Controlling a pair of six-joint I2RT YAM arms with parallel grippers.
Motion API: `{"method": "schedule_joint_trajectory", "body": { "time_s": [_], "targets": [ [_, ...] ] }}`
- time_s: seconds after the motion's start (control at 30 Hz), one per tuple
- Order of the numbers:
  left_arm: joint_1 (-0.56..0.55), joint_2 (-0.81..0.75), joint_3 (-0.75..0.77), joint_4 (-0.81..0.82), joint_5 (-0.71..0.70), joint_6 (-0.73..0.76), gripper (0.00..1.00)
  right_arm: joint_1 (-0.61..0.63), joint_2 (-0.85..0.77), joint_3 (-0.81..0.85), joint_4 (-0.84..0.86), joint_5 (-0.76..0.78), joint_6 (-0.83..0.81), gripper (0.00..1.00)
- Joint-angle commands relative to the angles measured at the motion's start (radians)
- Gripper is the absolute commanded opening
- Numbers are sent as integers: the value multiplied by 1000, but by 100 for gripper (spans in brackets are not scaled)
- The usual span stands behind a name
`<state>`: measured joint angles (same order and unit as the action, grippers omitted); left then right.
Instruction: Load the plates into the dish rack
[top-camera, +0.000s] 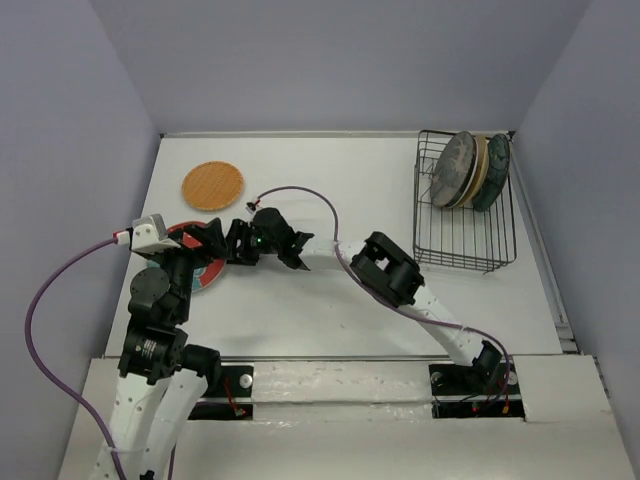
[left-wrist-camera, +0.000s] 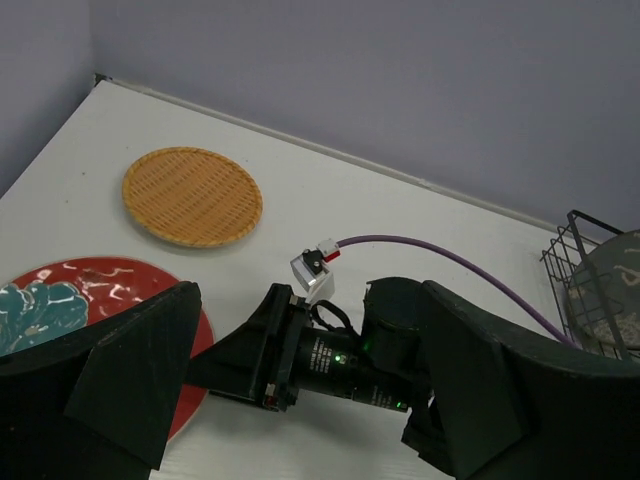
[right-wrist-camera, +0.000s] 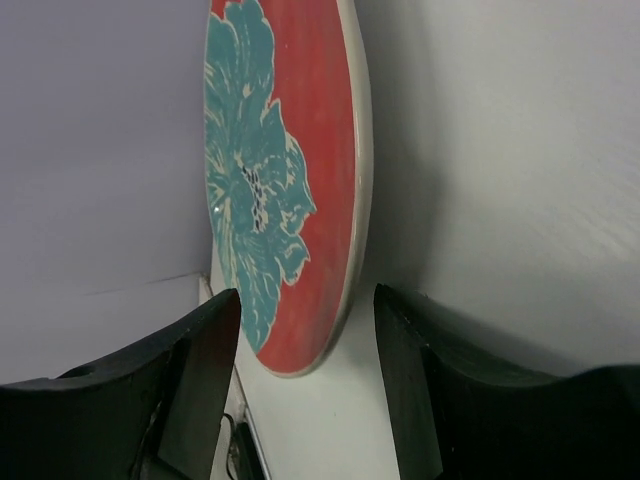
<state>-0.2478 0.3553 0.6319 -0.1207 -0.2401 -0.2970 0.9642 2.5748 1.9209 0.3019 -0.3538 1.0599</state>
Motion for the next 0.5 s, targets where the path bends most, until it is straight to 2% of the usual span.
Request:
{"method": "schedule_joint_trajectory", "body": {
  "time_s": [0.0,0.1,0.2,0.3,0.47],
  "targets": [
    [-10,-16,5,50,5,7,99,17,99,102,11,-8,104,62],
    [-15,-16,3,50,7,4,99,18,154,176,-41,-13,140,61],
    [-22,-16,5,50,7,6,99,18,142,141,-27,-4,143,58],
    [-22,-18,5,53,9,6,99,18,119,113,-27,26,140,41],
    [-22,-21,3,53,13,6,99,18,139,159,-61,16,126,23]
  ]
}}
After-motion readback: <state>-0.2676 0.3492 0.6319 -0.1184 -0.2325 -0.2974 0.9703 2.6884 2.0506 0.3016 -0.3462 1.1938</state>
